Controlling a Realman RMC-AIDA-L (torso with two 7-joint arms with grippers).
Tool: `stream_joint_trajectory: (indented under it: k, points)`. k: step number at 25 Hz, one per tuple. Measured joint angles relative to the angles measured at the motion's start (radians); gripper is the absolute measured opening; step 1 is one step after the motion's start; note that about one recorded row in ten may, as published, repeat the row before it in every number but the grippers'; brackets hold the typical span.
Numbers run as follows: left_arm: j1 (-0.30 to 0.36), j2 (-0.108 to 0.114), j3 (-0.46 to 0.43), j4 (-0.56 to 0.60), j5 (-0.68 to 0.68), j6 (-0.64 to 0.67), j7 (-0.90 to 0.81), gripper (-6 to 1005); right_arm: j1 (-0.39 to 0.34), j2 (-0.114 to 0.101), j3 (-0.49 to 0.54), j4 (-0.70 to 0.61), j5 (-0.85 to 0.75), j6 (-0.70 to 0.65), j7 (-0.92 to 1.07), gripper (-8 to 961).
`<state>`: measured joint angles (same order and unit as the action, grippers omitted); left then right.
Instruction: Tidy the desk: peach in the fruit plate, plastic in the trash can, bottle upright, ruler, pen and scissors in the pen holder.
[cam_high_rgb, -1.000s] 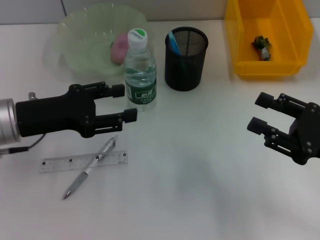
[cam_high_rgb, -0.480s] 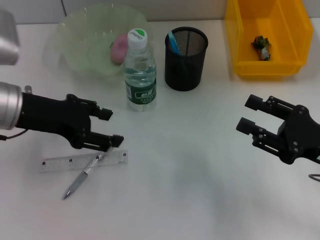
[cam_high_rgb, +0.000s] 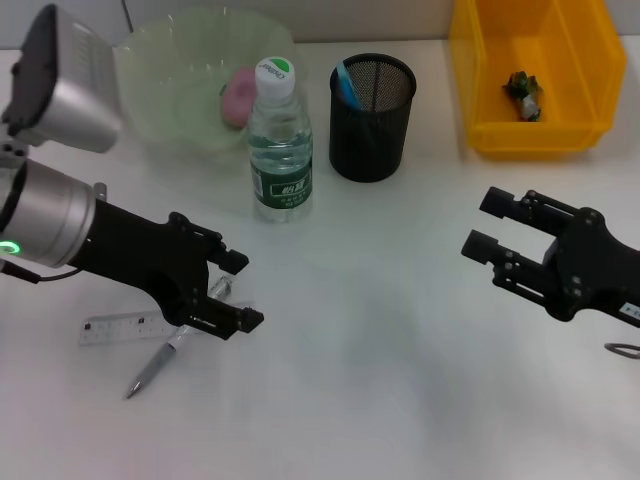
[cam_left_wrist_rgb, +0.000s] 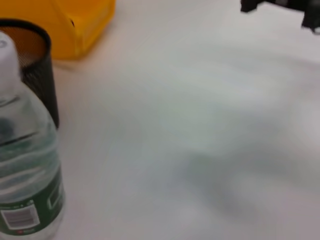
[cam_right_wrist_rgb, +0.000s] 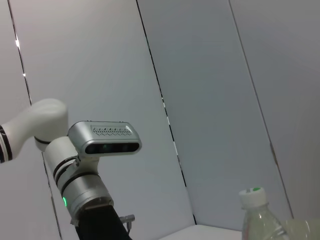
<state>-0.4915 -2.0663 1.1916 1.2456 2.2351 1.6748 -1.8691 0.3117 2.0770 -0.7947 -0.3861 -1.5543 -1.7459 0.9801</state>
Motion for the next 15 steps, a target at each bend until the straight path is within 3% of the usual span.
stream_joint_trajectory:
  k: [15]
  points:
    - [-0.059,-0.007,0.164,-0.005,0.097,-0.084,-0.042,723,0.032,0.002,0.000,0.056,-0.011,0.032,-0.016,603]
